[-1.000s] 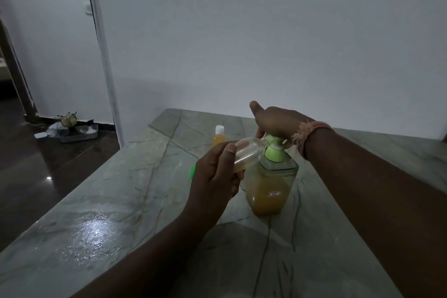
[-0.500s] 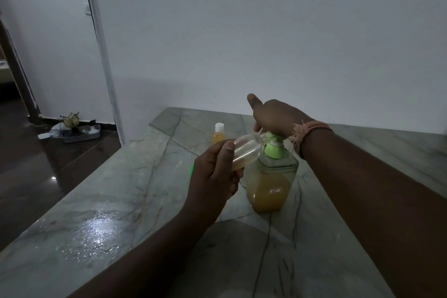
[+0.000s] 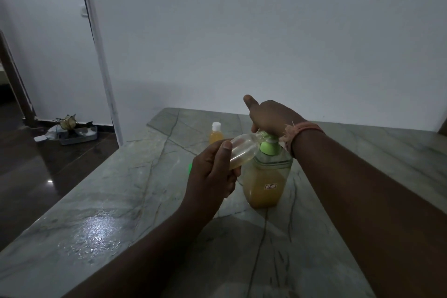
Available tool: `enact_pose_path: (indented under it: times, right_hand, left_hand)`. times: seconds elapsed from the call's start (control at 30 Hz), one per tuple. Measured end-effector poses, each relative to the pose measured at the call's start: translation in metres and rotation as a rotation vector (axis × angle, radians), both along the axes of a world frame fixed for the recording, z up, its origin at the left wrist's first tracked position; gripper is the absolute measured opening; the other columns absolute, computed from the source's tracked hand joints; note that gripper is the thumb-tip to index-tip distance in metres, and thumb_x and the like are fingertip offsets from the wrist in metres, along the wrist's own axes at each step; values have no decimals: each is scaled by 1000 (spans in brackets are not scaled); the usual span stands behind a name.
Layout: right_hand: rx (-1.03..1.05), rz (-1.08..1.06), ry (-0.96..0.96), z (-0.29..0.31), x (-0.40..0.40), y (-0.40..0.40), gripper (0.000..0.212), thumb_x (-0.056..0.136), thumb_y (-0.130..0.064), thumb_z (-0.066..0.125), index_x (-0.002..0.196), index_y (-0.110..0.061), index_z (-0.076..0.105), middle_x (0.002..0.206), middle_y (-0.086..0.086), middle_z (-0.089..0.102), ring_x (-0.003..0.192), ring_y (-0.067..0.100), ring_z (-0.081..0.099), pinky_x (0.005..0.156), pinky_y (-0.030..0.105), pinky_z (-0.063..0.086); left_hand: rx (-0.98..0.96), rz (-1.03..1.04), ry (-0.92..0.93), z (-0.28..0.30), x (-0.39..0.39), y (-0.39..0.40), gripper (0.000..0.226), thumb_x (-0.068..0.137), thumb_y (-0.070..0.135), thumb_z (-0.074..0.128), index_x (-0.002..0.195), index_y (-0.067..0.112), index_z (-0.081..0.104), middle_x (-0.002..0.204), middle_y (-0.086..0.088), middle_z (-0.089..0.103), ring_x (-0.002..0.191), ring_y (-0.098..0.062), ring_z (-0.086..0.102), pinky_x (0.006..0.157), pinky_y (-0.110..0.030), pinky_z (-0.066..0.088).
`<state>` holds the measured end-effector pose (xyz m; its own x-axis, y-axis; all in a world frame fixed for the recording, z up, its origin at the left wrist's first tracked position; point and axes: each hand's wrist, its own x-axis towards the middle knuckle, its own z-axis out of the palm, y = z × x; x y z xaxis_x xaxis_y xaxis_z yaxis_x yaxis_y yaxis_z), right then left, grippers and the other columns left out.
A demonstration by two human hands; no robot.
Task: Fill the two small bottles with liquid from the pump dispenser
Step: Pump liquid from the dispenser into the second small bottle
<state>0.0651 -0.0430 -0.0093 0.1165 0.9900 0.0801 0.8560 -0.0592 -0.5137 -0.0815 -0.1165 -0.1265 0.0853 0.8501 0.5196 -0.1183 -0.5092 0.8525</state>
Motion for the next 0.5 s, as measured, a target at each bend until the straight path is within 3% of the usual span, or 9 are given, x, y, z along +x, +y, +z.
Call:
enact_pose_path:
  times: [0.07, 0.13, 0.23, 0.37, 0.5]
  right_hand:
    - [-19, 9, -3, -1, 0, -2, 76, 103, -60, 19, 102, -5, 71, 109, 11, 64, 72, 16, 53, 70, 32, 35]
    - [-29, 14, -25, 0, 0, -3, 76, 104, -58, 17, 106, -4, 71, 110, 12, 59, 71, 15, 50, 77, 32, 33]
    - [-52, 15, -61, 4, 0, -2, 79, 104, -57, 13, 117, -2, 68, 117, 16, 62, 80, 20, 57, 80, 31, 36]
    - [25, 12, -20, 1, 3, 1, 75, 103, -58, 18, 106, -7, 72, 112, 14, 69, 80, 20, 59, 77, 33, 37]
    - [-13, 13, -54, -1, -1, 0, 76, 105, -56, 13, 127, -4, 64, 138, 19, 56, 117, 31, 56, 98, 38, 37]
  left_hand:
    - [-1, 3, 4, 0, 0, 1, 31, 108, 25, 38, 107, 10, 65, 67, -10, 61, 46, -15, 50, 40, -26, 40]
    - [-2, 9, 13, -1, 0, 0, 30, 108, 26, 38, 104, 12, 64, 67, -10, 61, 46, -14, 50, 41, -26, 40]
    - [3, 3, 26, 0, 0, -3, 31, 107, 29, 38, 106, 10, 64, 69, -11, 62, 46, -14, 50, 41, -26, 41]
    - [-8, 11, 29, 0, 0, -2, 32, 107, 28, 38, 107, 7, 63, 69, -10, 62, 46, -11, 51, 41, -25, 41]
    - [-4, 15, 10, 0, 0, -1, 32, 108, 26, 38, 107, 7, 64, 68, -10, 61, 46, -13, 50, 40, -26, 40]
